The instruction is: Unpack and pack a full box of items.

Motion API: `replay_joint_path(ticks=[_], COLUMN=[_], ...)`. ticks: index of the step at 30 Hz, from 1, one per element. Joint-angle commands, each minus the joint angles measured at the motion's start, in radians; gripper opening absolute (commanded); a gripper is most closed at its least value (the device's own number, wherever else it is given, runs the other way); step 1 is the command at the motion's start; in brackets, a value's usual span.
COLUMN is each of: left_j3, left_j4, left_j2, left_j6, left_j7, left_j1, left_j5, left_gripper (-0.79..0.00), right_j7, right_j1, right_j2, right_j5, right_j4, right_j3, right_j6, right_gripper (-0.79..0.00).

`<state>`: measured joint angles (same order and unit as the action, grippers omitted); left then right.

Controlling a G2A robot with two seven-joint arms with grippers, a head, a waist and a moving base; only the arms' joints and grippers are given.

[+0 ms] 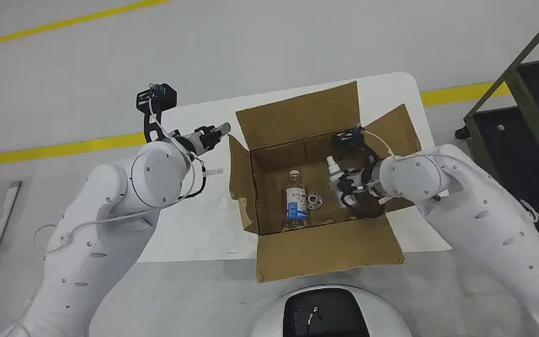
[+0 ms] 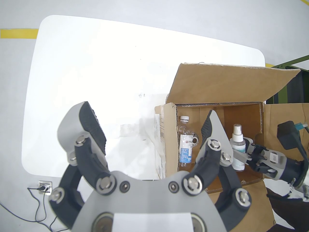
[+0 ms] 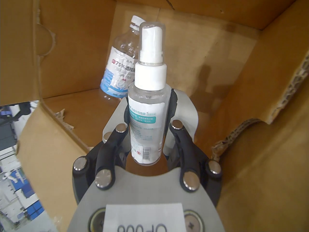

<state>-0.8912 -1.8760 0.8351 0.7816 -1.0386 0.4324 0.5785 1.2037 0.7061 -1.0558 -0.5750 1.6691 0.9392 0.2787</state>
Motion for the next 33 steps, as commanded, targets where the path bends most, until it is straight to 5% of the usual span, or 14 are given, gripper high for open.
replay_joint_path(ticks=[1,4,5,7,10,12,15,22,23,25,27,33], left_j3=[0.000,0.000,0.000,0.000,0.000,0.000,0.000,0.000,0.000,0.000,0.000,0.000], left_j4=[0.000,0.000,0.000,0.000,0.000,0.000,0.000,0.000,0.000,0.000,0.000,0.000], left_j2=[0.000,0.000,0.000,0.000,0.000,0.000,0.000,0.000,0.000,0.000,0.000,0.000], left_j6=[0.000,0.000,0.000,0.000,0.000,0.000,0.000,0.000,0.000,0.000,0.000,0.000], left_j7=[0.000,0.000,0.000,0.000,0.000,0.000,0.000,0.000,0.000,0.000,0.000,0.000], left_j1=[0.000,0.000,0.000,0.000,0.000,0.000,0.000,0.000,0.000,0.000,0.000,0.000], left_j5=[0.000,0.000,0.000,0.000,0.000,0.000,0.000,0.000,0.000,0.000,0.000,0.000], left_gripper=[0.000,0.000,0.000,0.000,0.000,0.000,0.000,0.000,0.000,0.000,0.000,0.000], right_j7=[-0.004,0.008,0.009,0.006,0.006,0.004,0.004,0.008,0.005,-0.004,-0.011,-0.039], right_j1=[-0.009,-0.022,-0.027,-0.035,-0.043,-0.046,-0.043,-0.021,-0.014,0.005,0.031,0.115], right_j2=[-0.005,-0.015,-0.019,-0.025,-0.033,-0.036,-0.037,-0.018,-0.014,-0.005,0.007,0.031], right_j5=[-0.057,-0.136,-0.149,-0.174,-0.165,-0.160,-0.119,0.049,0.097,0.190,0.254,0.545], right_j4=[-0.009,-0.008,-0.012,-0.021,-0.032,-0.032,-0.027,0.026,0.044,0.075,0.095,0.099], right_j3=[-0.033,-0.090,-0.103,-0.121,-0.124,-0.118,-0.087,0.094,0.138,0.234,0.331,0.644], right_j6=[0.027,0.051,0.056,0.069,0.085,0.090,0.098,0.099,0.094,0.080,0.063,-0.023], right_gripper=[-0.785,-0.760,-0.646,-0.619,-0.311,-0.296,0.000,0.000,-0.049,-0.502,-0.785,-0.785])
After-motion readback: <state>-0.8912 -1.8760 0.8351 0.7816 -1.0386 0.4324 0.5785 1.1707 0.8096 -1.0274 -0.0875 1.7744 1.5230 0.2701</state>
